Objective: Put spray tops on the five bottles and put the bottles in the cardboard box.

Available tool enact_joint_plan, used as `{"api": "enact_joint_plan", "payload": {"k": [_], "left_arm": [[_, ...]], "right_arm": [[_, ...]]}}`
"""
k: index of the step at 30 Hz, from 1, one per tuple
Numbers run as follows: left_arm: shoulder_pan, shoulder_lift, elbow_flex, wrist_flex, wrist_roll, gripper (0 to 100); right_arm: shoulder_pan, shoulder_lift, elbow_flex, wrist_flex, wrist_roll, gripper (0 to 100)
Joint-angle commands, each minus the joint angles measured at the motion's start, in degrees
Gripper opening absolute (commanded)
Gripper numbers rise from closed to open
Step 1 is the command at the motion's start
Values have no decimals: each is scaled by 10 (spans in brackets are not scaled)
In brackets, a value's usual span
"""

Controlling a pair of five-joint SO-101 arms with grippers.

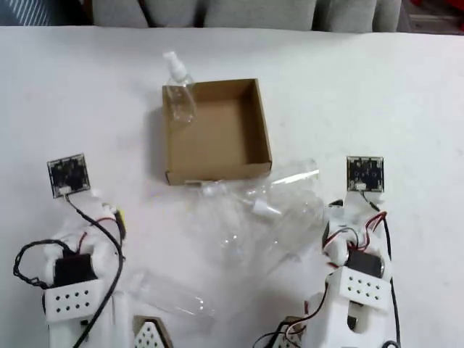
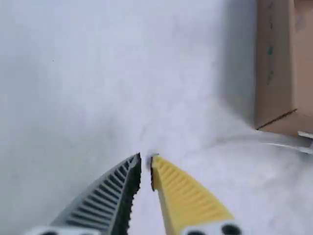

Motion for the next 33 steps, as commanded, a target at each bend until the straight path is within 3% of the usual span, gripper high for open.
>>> {"api": "enact_joint_plan", "payload": {"k": [1, 6, 13, 20, 24, 29, 33], "left_arm": [[-22, -7, 0, -30, -5, 49], [-19, -7, 0, -26, -8, 49], [-19, 29, -9, -35, -31, 49], [-74, 240, -89, -122, 3, 49], [-110, 373, -147, -178, 51, 49], [-130, 528, -243, -184, 89, 50], [-138, 633, -315, -180, 131, 51]], "right_arm": [[4, 0, -84, 80, 4, 25], [-55, 1, -158, 191, 5, 24], [-213, 2, -289, 357, 16, 24], [-385, -3, -343, 473, 124, 24], [-495, 2, -343, 481, 126, 25], [-653, 2, -342, 485, 124, 25], [-774, 2, -342, 475, 72, 25]]}}
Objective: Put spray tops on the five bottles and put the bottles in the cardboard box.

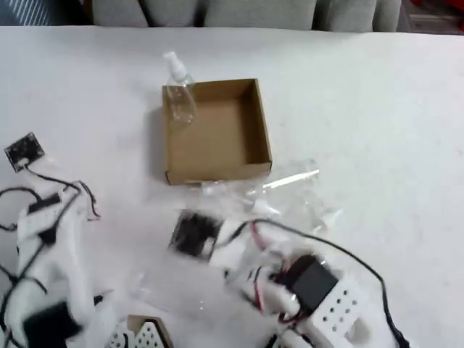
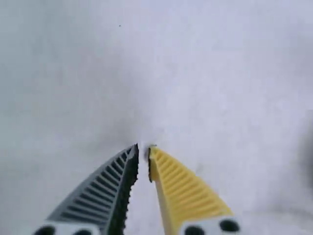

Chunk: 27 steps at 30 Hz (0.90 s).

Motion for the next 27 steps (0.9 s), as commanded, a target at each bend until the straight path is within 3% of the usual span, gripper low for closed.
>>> {"api": "enact_joint_plan", "payload": {"k": [1, 5, 9, 17, 27], "left_arm": [[-17, 108, -102, -11, 55, 51], [-31, 149, -135, 2, 85, 53], [-34, 152, -141, 5, 86, 53], [-34, 152, -141, 5, 86, 54], [-35, 152, -141, 4, 86, 54]], "right_arm": [[-117, 3, -27, -8, -42, 25], [-220, 9, -26, -15, -73, 65], [-261, 80, -12, -38, -116, 163], [-275, 266, 32, -192, -166, 187], [-229, 339, 33, -227, -178, 188]]}}
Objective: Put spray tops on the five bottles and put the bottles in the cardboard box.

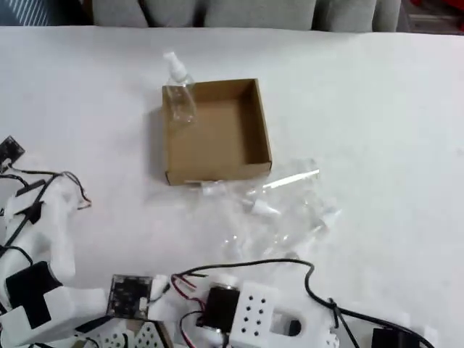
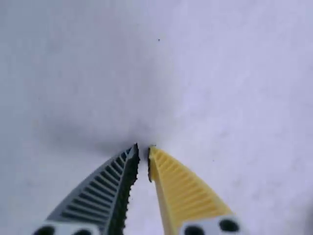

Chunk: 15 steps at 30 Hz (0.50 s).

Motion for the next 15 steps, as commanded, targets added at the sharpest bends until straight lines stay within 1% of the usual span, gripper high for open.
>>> {"api": "enact_joint_plan", "payload": {"k": [1, 3, 6, 12, 15], "left_arm": [[0, -2, -33, 4, 5, 54], [0, -2, -33, 4, 5, 54], [0, -2, -33, 4, 5, 54], [0, -2, -33, 2, 7, 54], [-8, -1, -33, 2, 8, 54]], "right_arm": [[21, 32, -9, -22, -29, 188], [22, 29, -9, -25, -32, 187], [47, 17, -10, -22, -20, 184], [96, -70, -9, 17, -18, 183], [112, -102, 4, 19, -17, 183]]}}
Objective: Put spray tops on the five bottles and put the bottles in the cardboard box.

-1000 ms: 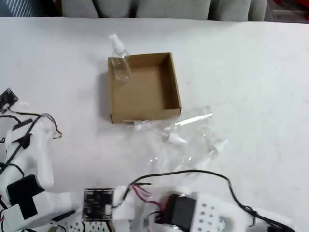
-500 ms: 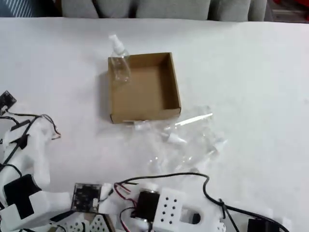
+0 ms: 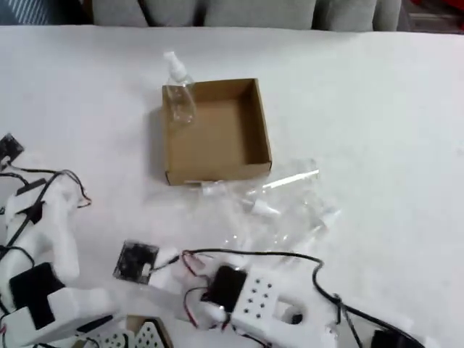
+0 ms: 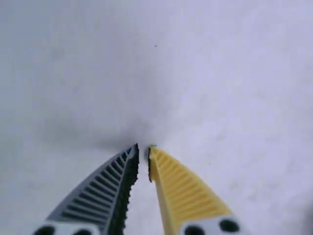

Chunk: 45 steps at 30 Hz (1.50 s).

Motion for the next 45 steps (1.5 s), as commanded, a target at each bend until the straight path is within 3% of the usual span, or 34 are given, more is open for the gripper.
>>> {"api": "enact_joint_plan", "payload": {"k": [1, 6, 20, 23, 26, 45], "left_arm": [[-11, 0, -28, 1, 6, 54], [-13, 0, -28, 1, 7, 54], [-42, 5, -34, -16, 30, 54], [-42, 36, -56, -10, 31, 54], [-46, 75, -94, 21, 31, 54], [-57, 107, -127, 46, 32, 54]], "right_arm": [[19, -43, 14, 2, -2, 183], [17, -34, 28, -16, -2, 183], [-84, -8, 28, -22, -7, 191], [-96, -7, 32, -25, -27, 252], [-95, -7, 42, -36, -55, 311], [-47, 17, 86, -105, -54, 279]]}}
